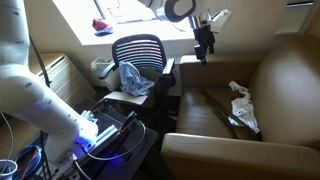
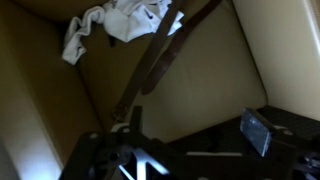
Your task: Put the clothes on the couch on the chair
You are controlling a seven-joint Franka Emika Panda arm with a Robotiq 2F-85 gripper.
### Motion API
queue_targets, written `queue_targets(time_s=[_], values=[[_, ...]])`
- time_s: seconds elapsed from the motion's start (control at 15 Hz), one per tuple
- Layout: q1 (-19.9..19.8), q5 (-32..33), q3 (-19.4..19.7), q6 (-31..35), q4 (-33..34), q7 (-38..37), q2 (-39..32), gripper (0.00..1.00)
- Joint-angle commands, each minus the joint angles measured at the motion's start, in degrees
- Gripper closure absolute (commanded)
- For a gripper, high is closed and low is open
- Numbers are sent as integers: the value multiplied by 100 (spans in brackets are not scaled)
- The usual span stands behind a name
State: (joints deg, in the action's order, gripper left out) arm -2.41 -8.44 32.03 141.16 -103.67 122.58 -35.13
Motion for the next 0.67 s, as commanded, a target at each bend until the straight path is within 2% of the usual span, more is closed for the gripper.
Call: queue_targets(time_s=[0.0,0.07,0.13,0.27,0.33,0.4,0.6], values=[[-1186,916,-843,-1112,1410,-943,-1030,0],[-1234,1117,-1081,-615,641,-816,-313,0],[-1428,1252,-1181,-798,918,-985,-580,0],[-1545,1291,-1223,-892,1216,-1074,-892,0],[-1546,1263,-1289,-538,897,-903,-647,0],[-1650,1377,-1428,-470,842,-557,-577,0],[-2351,1345,-2103,-1420,1998,373,-1399,0]])
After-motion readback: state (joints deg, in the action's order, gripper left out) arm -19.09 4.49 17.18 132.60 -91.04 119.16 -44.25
